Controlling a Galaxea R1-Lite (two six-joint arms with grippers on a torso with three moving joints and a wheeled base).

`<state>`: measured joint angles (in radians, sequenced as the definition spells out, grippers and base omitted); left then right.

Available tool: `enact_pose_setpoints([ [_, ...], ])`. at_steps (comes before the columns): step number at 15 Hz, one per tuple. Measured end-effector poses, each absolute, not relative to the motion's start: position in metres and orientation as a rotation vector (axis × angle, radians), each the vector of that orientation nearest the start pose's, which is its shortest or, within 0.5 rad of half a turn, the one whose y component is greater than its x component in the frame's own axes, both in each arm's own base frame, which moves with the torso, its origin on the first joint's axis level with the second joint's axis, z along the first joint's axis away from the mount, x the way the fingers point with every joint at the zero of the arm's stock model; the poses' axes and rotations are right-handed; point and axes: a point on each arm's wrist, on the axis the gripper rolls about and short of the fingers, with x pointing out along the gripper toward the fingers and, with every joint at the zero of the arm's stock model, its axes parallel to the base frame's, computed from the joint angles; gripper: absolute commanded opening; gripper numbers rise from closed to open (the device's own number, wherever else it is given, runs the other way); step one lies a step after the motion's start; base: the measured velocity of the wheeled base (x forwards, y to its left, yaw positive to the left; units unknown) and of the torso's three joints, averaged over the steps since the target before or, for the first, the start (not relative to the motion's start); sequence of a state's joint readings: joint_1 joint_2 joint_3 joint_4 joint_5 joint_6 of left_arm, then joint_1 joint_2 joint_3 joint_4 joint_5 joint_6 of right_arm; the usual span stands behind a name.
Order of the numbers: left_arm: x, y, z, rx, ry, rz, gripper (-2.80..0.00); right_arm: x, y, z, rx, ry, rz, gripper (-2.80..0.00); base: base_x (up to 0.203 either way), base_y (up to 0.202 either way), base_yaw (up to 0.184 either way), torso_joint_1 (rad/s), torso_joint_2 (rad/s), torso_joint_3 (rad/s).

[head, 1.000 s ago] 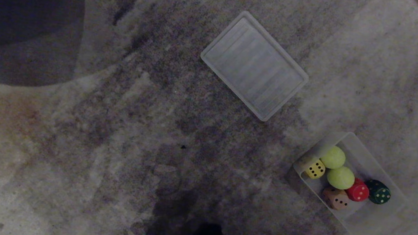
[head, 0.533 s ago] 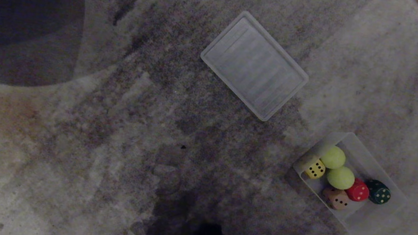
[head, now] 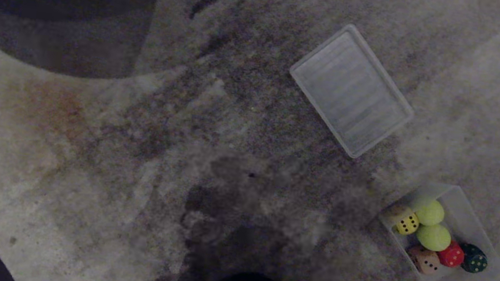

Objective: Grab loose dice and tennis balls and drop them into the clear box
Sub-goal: Close the lid

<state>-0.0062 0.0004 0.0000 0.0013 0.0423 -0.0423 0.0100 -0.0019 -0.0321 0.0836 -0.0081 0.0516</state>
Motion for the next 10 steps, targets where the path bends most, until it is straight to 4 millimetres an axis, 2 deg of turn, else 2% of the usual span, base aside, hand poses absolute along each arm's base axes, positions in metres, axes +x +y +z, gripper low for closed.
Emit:
enact_pose_setpoints([
  [3,-0.0228,0.0011,0.0754,-0.047,0.001,0.037,-2.80,-0.0256,-0.0004,0.0758,0.049,0.049,0.000,-2.80,0.000,-0.002,0.099,0.004,0.00,0.003],
  [10,-0.0228,0.0012,0.0754,-0.047,0.001,0.040,-2.80,-0.0256,-0.0004,0.0758,0.051,0.049,0.000,-2.80,0.000,0.000,0.000,0.000,0.00,0.000],
])
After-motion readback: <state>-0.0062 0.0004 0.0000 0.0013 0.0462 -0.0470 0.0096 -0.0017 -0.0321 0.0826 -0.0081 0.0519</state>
